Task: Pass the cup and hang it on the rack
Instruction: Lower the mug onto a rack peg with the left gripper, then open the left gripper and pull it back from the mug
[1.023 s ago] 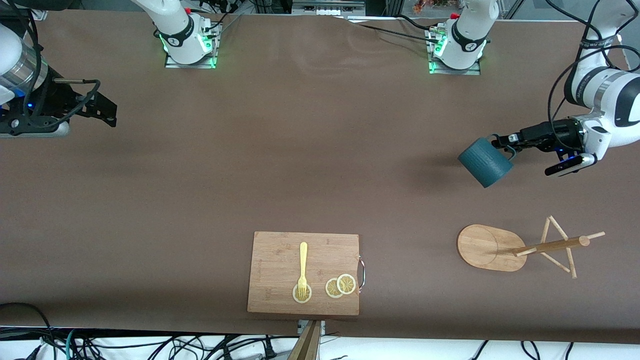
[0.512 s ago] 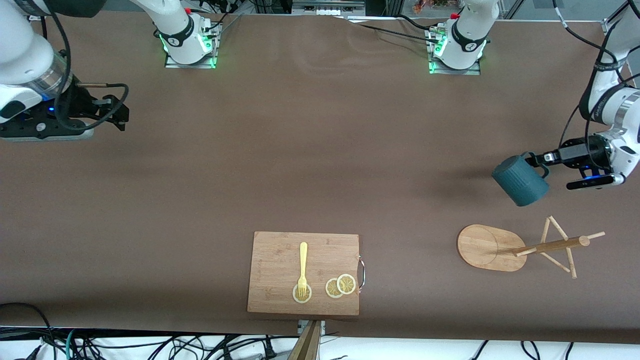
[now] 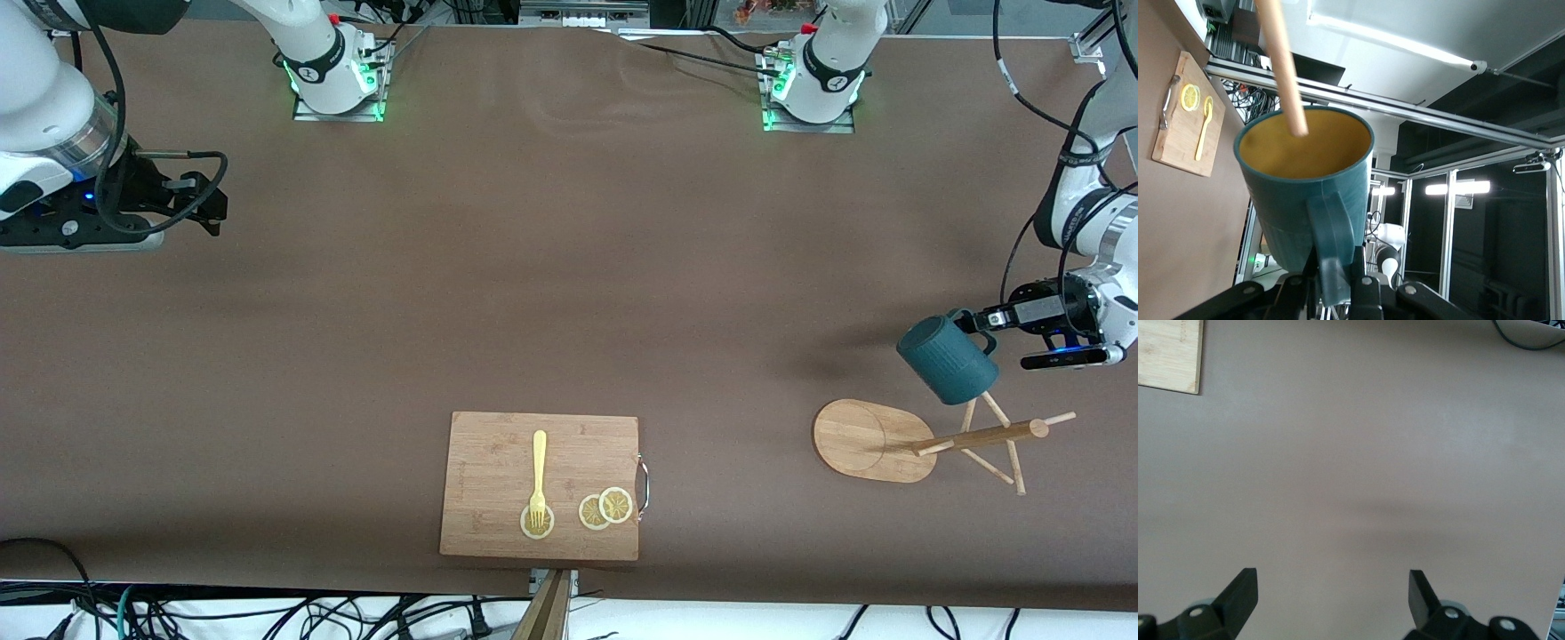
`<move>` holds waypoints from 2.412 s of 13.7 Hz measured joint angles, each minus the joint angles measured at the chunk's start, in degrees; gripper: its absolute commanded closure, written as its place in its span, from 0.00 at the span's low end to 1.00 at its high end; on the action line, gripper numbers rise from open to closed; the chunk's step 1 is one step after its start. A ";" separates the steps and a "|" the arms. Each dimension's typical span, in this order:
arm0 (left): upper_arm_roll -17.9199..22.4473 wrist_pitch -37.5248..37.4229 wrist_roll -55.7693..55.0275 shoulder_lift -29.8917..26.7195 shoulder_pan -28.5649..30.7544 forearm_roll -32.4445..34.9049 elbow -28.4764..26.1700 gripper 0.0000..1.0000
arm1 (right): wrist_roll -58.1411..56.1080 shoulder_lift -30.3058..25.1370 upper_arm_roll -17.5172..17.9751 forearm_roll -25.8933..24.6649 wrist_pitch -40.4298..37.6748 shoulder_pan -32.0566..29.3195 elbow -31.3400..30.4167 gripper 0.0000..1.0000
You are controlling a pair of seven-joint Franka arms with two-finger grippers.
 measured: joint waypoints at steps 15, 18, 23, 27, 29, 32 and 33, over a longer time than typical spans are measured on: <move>-0.07 -3.10 -0.18 12.02 1.98 -8.14 8.32 0.81 | -0.22 -0.03 -5.26 11.58 -1.84 -2.79 -0.04 0.00; -0.07 -3.45 0.31 13.21 1.99 -8.35 8.61 0.43 | -0.22 -0.04 -5.38 11.58 -2.82 -2.94 -0.06 0.00; -0.06 -5.14 4.55 14.34 2.00 -8.36 8.85 0.00 | -0.27 -0.02 -0.15 11.59 -1.80 -9.06 -0.20 0.00; 1.86 -8.23 4.95 14.48 2.10 -3.85 9.29 0.00 | -0.60 0.10 0.11 11.54 0.24 -9.67 -0.30 0.00; 3.12 -10.98 4.96 14.36 2.31 0.79 9.90 0.00 | -1.61 0.11 0.91 9.93 2.28 -9.57 -0.32 0.00; 4.27 -15.14 4.96 13.65 2.47 8.19 10.59 0.00 | -3.63 0.14 1.46 8.51 3.53 -9.31 -0.54 0.00; 4.43 -16.76 4.96 13.24 2.51 11.02 10.66 0.00 | -3.82 0.15 1.45 8.48 3.64 -9.31 -0.57 0.00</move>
